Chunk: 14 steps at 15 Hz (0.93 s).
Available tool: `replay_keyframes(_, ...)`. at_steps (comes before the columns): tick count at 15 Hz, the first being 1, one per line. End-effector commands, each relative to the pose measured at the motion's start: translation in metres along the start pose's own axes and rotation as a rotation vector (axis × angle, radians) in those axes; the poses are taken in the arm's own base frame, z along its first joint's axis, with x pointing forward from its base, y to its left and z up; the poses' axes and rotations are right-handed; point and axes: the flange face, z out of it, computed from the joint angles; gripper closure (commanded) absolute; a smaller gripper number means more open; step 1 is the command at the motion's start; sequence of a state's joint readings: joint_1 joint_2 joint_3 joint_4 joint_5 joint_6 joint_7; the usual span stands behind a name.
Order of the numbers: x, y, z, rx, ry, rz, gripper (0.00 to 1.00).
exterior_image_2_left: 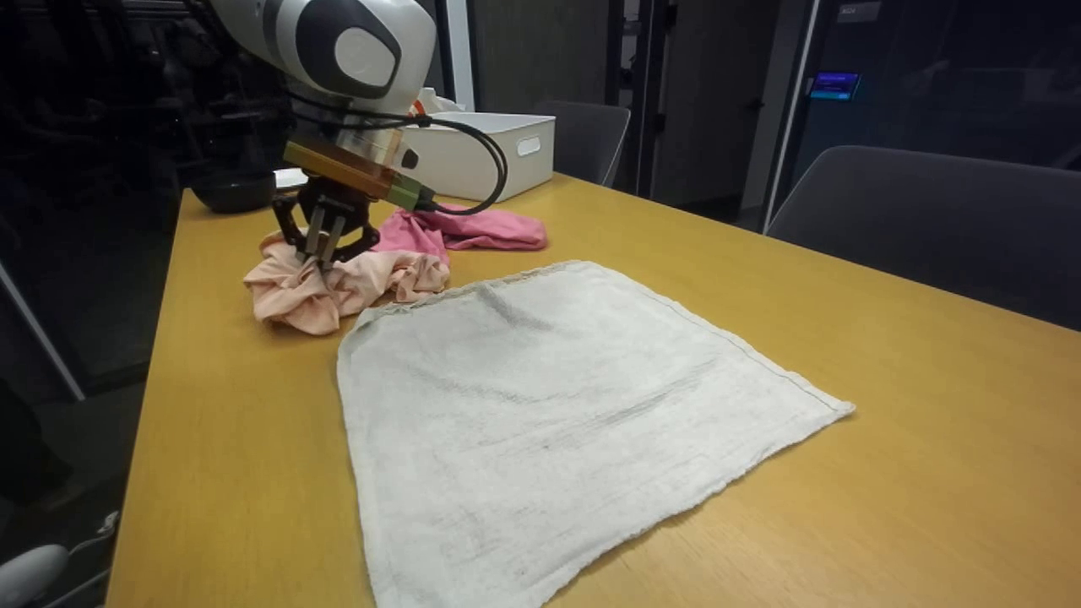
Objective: Put the shirts on the white towel and then cover the shirts with the towel
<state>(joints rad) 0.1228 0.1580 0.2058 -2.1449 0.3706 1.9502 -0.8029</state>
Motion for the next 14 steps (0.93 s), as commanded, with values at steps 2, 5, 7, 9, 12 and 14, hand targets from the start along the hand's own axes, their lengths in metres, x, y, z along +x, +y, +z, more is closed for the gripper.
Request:
replay_keyframes(2, -0.031, 0.015, -0.092, -0.025, 0.195, 0.055, 0.97)
replay_keyframes(5, -0.077, 0.034, -0.151, -0.102, 0.309, 0.185, 0.97)
replay_keyframes(7, -0.114, 0.043, -0.181, -0.127, 0.369, 0.274, 0.97)
replay_keyframes(9, -0.151, 0.048, -0.204, -0.140, 0.421, 0.360, 0.97)
replay_keyframes(12, -0.202, 0.047, -0.234, -0.163, 0.505, 0.489, 0.97)
replay_keyframes(14, -0.231, 0.038, -0.250, -0.174, 0.557, 0.551, 0.97)
